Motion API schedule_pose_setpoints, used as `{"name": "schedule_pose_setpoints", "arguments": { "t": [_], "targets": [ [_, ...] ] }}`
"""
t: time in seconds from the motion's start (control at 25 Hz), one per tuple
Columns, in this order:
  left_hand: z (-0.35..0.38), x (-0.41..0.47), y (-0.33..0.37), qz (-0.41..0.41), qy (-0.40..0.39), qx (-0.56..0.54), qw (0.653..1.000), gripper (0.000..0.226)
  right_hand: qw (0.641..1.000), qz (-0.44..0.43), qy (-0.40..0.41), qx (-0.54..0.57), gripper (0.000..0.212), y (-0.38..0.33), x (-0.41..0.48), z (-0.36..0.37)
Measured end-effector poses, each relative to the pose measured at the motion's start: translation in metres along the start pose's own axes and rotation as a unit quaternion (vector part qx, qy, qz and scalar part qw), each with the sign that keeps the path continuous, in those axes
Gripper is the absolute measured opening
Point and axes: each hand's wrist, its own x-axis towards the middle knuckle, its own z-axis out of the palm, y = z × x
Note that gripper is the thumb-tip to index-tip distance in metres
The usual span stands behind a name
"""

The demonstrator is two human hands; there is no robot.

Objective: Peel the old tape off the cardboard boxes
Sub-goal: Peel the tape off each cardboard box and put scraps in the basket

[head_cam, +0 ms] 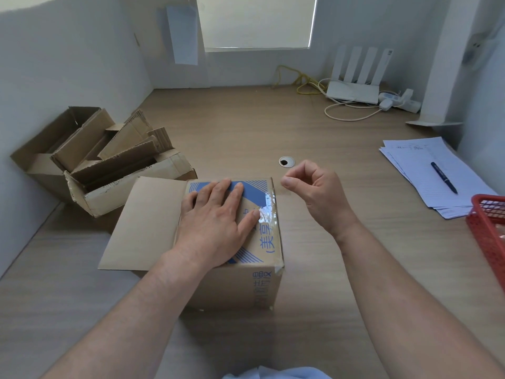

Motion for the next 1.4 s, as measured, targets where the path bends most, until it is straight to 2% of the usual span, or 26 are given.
{"name": "schedule_pose_setpoints", "arguments": {
  "t": [0.12,0.2,0.24,0.32,0.6,0.96,1.12,1.24,1.32,1.4],
  "targets": [
    [-0.008,-0.002,-0.005,0.038,-0.003,-0.05,0.998,0.077,1.0,-0.005,0.011,0.017,0.019,-0.001,-0.005,-0.001],
    [-0.018,-0.006,-0.011,0.098,-0.08,-0.122,0.984,0.096,0.999,0.01,0.024,0.026,0.019,-0.002,-0.003,-0.002],
    [-0.023,-0.008,-0.013,0.124,-0.123,-0.124,0.977,0.105,0.999,0.016,0.028,0.026,0.019,-0.002,-0.002,-0.002],
    [-0.024,-0.009,-0.015,0.156,-0.157,-0.079,0.972,0.116,0.999,0.019,0.029,0.026,0.019,-0.002,-0.001,-0.003],
    [-0.012,-0.009,-0.016,0.173,-0.121,-0.005,0.978,0.125,1.0,-0.007,0.016,-0.013,0.021,-0.006,-0.002,-0.007],
    [-0.012,0.0,-0.01,0.149,-0.107,-0.016,0.983,0.123,0.996,-0.069,0.037,-0.039,0.023,-0.017,-0.013,-0.018],
    [-0.012,-0.004,-0.01,0.154,-0.102,-0.013,0.983,0.115,0.993,-0.079,0.055,-0.064,0.02,-0.016,-0.018,-0.026],
    [-0.013,-0.005,-0.01,0.162,-0.104,-0.019,0.981,0.105,0.983,-0.126,0.076,-0.11,0.017,-0.015,-0.02,-0.03],
    [-0.014,-0.004,-0.011,0.163,-0.102,-0.019,0.981,0.104,0.975,-0.145,0.093,-0.144,0.031,-0.01,-0.024,-0.03],
    [-0.013,-0.001,-0.011,0.163,-0.099,-0.026,0.981,0.104,0.973,-0.123,0.129,-0.146,0.049,-0.003,-0.029,-0.03]
  ]
}}
